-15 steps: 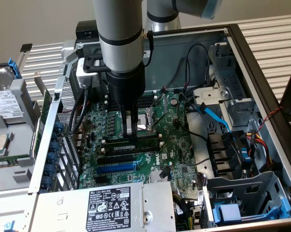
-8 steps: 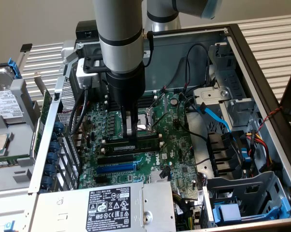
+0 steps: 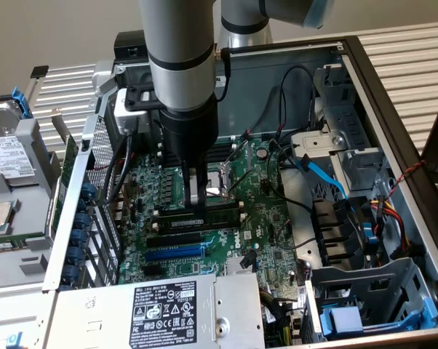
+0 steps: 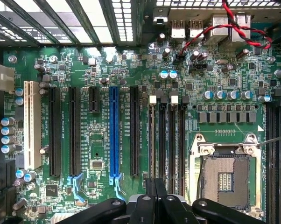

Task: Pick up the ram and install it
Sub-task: 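Press down the ram until it locks into place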

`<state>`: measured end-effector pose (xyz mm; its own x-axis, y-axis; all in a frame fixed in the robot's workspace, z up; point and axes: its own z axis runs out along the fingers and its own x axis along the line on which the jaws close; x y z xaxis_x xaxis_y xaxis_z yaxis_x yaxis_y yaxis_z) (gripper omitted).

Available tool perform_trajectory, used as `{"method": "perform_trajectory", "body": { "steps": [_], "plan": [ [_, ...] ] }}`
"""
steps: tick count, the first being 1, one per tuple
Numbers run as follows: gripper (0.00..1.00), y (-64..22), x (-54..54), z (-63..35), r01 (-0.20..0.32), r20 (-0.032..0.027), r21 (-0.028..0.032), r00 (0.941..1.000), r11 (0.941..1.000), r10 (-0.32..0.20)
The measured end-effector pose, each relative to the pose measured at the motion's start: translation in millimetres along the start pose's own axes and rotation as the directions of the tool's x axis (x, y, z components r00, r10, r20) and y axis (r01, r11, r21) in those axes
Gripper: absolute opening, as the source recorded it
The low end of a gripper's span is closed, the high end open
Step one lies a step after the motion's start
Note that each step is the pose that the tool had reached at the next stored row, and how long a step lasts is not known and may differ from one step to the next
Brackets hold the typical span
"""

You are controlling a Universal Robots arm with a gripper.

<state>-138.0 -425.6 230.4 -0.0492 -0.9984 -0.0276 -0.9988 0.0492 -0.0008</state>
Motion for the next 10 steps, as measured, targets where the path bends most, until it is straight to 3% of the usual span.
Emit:
{"method": "perform_trajectory", "body": {
  "steps": [3, 10],
  "plan": [
    [0.12, 0.5, 0.4, 0.2, 0.0, 0.0098, -0.0005, 1.0, 1.0, 0.0],
    [0.12, 0.8, 1.4, 1.3, 0.0, 0.0143, -0.0007, 0.9999, 1.0, 0.0]
  ]
}}
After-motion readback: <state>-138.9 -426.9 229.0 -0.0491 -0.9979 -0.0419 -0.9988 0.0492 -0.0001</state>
